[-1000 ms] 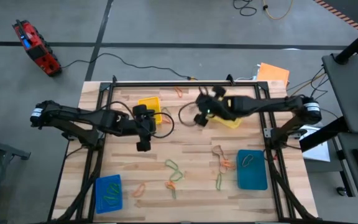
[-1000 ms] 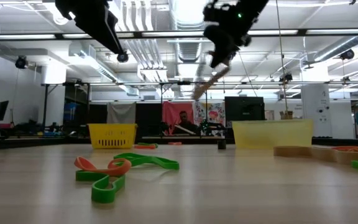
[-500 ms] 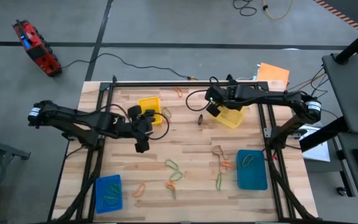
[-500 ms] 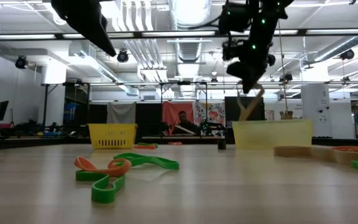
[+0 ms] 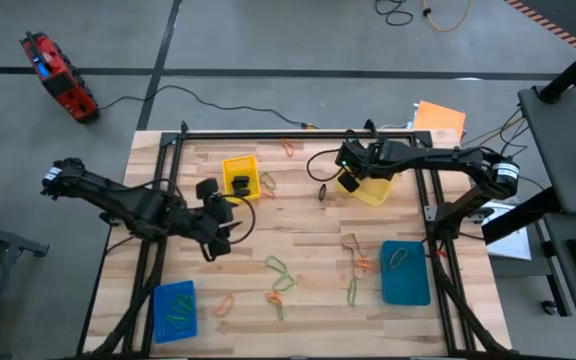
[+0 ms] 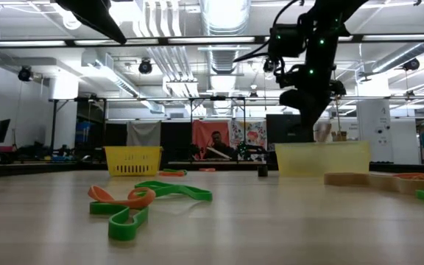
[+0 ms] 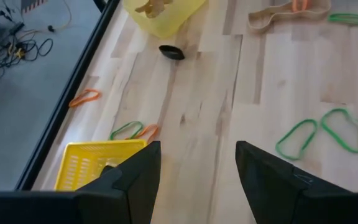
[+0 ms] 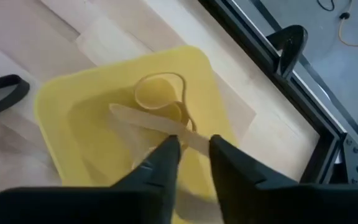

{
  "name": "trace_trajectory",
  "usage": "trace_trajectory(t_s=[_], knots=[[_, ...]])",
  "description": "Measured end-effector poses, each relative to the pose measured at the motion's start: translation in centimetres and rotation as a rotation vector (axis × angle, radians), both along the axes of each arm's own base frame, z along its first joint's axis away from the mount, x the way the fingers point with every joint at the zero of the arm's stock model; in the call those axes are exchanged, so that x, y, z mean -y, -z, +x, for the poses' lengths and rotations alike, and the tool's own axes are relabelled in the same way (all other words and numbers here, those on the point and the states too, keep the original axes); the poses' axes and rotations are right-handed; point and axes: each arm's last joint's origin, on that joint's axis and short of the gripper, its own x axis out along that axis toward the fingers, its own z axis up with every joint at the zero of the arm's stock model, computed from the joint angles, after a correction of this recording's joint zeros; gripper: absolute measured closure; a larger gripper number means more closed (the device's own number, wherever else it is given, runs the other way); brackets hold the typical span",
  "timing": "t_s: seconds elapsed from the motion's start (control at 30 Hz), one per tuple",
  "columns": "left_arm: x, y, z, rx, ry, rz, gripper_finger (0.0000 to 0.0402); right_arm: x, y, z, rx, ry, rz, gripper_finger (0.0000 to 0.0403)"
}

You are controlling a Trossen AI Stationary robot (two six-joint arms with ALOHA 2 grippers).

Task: Sort rubber bands into baskets
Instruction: Put the brown rubber band into the right yellow bin, then put the green rubber band into the left blue bin

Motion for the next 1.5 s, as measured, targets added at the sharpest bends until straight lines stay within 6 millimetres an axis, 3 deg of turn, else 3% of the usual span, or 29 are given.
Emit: trace_trajectory(t_s=[0.27,0.53,0.77,1.1,1.5], knots=[[0.2,1.2,-0.4,-0.026,-0.006,-0.002,0.0210,0.2,-1.4,0.6,0.044,-0.001,-0.017,0.0218],[0.1,3.4,-0.6,-0.067,-0.026,0.000,0.0210,-0.8,-2.6,1.6,0.108,-0.073,0.031,0.0193],[0.3,5.3,-0.2,-0.032,0.009,0.011,0.0210,-4.5,-2.6,3.0,0.148,-0.234,0.135,0.0197],[1.2,8.3,1.1,0.172,0.277,-0.023,0.0210,-10.9,-2.7,4.2,0.181,-0.436,0.150,0.0197],[1.2,10.8,1.1,0.253,0.284,-0.062,0.0210,-15.3,-2.8,4.1,0.221,-0.513,0.181,0.0197]])
